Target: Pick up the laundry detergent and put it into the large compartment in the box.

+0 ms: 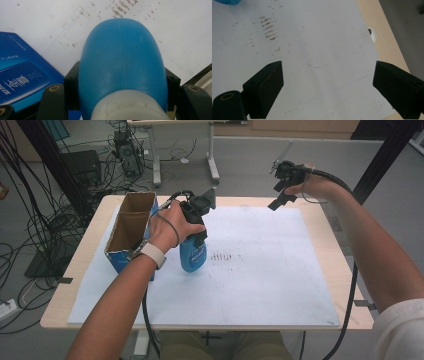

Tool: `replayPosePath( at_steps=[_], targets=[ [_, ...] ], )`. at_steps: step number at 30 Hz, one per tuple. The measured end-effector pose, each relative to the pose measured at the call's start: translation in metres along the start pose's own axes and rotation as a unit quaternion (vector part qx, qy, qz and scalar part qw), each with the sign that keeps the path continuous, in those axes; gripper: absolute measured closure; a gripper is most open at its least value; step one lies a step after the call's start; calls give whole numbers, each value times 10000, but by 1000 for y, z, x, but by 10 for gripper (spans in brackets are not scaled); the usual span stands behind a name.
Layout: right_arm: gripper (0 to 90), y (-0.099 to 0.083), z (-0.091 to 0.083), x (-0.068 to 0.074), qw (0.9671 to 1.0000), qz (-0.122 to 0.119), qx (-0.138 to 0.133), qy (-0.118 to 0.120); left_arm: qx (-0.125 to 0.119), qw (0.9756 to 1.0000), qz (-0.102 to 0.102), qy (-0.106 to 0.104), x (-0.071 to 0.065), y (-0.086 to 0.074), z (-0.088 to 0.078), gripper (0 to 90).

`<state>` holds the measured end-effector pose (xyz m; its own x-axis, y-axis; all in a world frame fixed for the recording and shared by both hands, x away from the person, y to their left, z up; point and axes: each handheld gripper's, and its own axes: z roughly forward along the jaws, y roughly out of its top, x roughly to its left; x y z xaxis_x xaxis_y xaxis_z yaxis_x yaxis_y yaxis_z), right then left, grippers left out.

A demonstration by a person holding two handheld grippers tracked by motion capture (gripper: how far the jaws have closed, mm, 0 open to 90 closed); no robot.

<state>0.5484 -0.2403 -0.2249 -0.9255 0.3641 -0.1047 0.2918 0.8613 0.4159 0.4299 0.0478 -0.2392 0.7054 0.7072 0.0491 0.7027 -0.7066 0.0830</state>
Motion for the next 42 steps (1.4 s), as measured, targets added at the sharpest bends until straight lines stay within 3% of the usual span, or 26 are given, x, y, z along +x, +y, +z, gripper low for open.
replayPosePath(
  at_steps=[15, 30, 42],
  targets=[
    [96, 1, 0, 3, 10000, -23, -41, 12, -38, 9991, -422, 61, 0, -4, -23, 377],
    [96, 0, -1, 2, 10000, -40, -38, 11, 19, 9980, -617, 131, 4, -4, -46, 377],
    [96, 0, -3, 3, 10000, -49, -66, 18, -5, 9950, -990, 152, 11, -6, -68, 377]
  ],
)
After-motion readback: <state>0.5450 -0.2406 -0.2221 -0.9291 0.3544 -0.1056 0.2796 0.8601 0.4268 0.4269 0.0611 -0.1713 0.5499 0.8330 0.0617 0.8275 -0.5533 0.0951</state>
